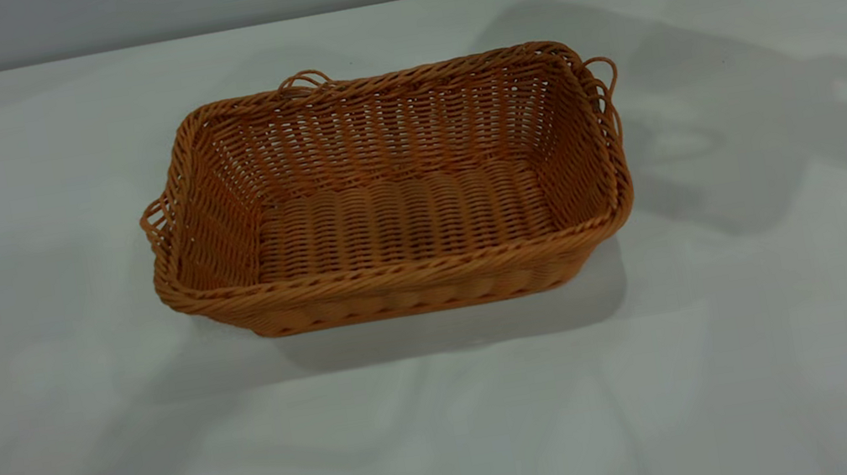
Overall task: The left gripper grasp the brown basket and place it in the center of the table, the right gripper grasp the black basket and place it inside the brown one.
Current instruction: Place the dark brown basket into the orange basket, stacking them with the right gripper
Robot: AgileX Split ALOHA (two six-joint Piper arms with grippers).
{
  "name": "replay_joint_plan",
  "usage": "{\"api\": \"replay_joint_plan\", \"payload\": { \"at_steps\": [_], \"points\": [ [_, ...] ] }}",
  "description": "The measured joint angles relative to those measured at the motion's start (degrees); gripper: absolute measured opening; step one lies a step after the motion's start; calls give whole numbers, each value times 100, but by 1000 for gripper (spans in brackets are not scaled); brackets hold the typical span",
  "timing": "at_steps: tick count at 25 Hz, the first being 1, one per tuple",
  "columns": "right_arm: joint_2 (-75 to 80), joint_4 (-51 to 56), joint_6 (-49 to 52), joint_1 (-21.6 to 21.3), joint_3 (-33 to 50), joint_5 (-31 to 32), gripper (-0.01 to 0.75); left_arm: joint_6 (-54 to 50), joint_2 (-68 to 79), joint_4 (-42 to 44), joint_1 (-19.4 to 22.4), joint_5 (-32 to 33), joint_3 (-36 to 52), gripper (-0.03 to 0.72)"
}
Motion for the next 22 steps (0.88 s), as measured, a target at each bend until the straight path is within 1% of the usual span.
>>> {"api": "replay_joint_plan", "payload": {
  "at_steps": [3, 6, 9, 12, 14, 17, 22],
  "points": [
    [76, -176, 1, 548, -7, -6, 85, -201, -677, 2, 0, 311, 0, 304],
    [176, -453, -13, 1318, -19, -64, 86, -272, -1301, 7, 0, 400, 0, 286],
    [416, -735, -13, 1988, -123, -164, 86, -292, -1761, 7, 0, 414, 0, 281],
    [835, -1120, 81, 2425, -450, -176, 86, -377, -2084, 7, 0, 423, 0, 281],
    [1077, -1382, 224, 2563, -749, -169, 86, -441, -2212, 7, 0, 475, 0, 281],
    [1365, -1745, 453, 2609, -1124, -164, 86, -571, -2292, 7, 0, 644, 0, 279],
    [1652, -2275, 661, 2609, -1324, -221, 87, -670, -2291, 7, 0, 687, 5, 279]
  ]
}}
